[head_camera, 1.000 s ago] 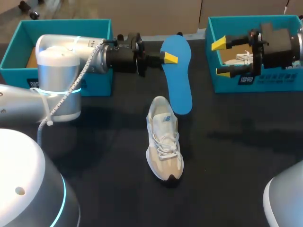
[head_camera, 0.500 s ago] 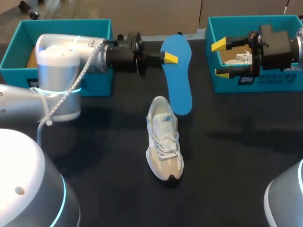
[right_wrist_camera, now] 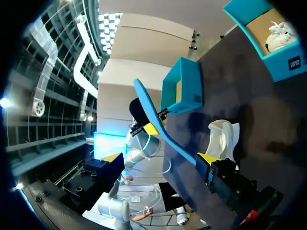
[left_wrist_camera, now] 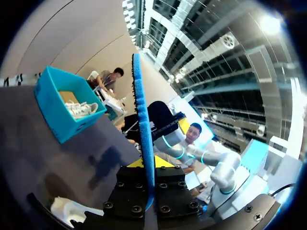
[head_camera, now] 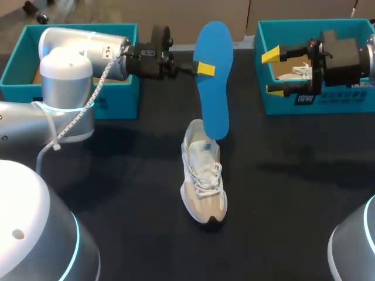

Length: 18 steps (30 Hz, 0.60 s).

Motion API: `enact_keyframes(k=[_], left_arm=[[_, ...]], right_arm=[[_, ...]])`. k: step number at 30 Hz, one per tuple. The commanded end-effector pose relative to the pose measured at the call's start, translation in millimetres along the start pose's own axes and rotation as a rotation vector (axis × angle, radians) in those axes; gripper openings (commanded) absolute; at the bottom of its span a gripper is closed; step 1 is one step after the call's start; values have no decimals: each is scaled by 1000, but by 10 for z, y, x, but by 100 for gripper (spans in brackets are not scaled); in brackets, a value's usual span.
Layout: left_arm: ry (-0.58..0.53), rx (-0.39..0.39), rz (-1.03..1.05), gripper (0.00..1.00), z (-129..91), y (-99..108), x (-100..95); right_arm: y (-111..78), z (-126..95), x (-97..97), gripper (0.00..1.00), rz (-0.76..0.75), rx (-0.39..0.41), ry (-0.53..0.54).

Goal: Take the shoe out of the shoebox, open the shoe tongue, remove and reinsert the insole, then place the shoe into the shoebox

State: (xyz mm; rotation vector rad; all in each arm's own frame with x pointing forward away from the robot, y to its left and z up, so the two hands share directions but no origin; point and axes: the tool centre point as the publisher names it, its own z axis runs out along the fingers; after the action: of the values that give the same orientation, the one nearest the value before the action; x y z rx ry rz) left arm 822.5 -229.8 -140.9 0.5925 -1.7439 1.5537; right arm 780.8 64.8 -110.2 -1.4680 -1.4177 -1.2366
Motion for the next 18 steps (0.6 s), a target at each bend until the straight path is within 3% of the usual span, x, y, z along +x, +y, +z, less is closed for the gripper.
enact_keyframes(k=[1, 11, 18], left_arm=[[-45, 12, 881, 0, -28, -32, -23], [-93, -8, 1390, 0, -124, -223, -16], [-115, -12, 1387, 0, -107, -201, -8]], right_arm=[[12, 22, 0, 100, 1, 1, -2], [12, 22, 0, 100, 1, 1, -2], [12, 22, 0, 100, 1, 1, -2]])
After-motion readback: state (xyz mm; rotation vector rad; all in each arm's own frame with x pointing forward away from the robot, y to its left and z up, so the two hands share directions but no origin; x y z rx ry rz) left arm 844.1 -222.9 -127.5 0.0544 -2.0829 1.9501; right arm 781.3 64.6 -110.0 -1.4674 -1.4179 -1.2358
